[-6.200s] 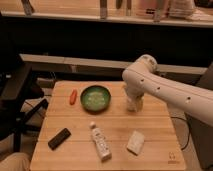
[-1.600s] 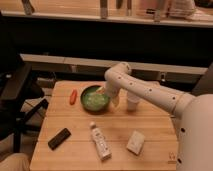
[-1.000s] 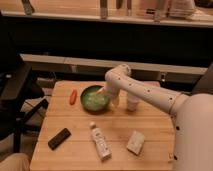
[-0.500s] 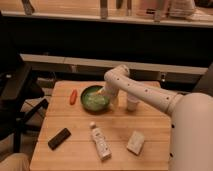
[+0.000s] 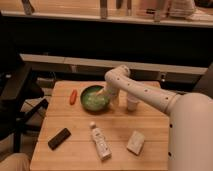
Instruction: Pick up the ceramic bowl
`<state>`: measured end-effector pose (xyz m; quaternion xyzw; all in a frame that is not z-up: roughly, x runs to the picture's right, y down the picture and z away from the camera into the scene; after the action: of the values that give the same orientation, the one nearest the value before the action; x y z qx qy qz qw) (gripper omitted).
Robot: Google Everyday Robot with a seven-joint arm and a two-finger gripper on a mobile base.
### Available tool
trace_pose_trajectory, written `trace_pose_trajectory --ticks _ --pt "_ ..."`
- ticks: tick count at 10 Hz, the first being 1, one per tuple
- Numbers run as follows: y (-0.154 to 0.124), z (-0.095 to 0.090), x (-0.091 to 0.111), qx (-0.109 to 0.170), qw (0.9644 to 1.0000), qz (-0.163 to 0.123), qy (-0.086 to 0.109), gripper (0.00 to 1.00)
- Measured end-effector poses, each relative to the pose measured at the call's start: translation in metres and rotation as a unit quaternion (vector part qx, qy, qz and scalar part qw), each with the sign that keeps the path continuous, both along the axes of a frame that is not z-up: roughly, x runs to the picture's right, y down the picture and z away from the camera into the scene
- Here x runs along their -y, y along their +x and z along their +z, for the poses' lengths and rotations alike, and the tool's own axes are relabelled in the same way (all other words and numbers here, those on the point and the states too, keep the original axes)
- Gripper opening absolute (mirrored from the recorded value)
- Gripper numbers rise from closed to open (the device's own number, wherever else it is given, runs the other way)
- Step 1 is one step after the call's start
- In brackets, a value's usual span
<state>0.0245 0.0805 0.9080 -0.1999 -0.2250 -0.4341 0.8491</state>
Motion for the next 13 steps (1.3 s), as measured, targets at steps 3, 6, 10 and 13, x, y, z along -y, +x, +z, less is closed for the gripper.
trace_pose_trajectory --ticks 3,6,10,13 --pt "0.0017 0.0032 -0.0006 0.001 1.0 -0.007 -0.003 0.8" --pt "0.003 0.0058 -0.0007 0.002 0.9999 -0.012 -0.004 0.8" --pt "0.0025 0.0089 -0.0005 0.004 0.9998 -0.019 -0.006 0.8" --pt "0.0033 0.0109 0.0008 0.005 0.9996 -0.025 -0.008 0.8"
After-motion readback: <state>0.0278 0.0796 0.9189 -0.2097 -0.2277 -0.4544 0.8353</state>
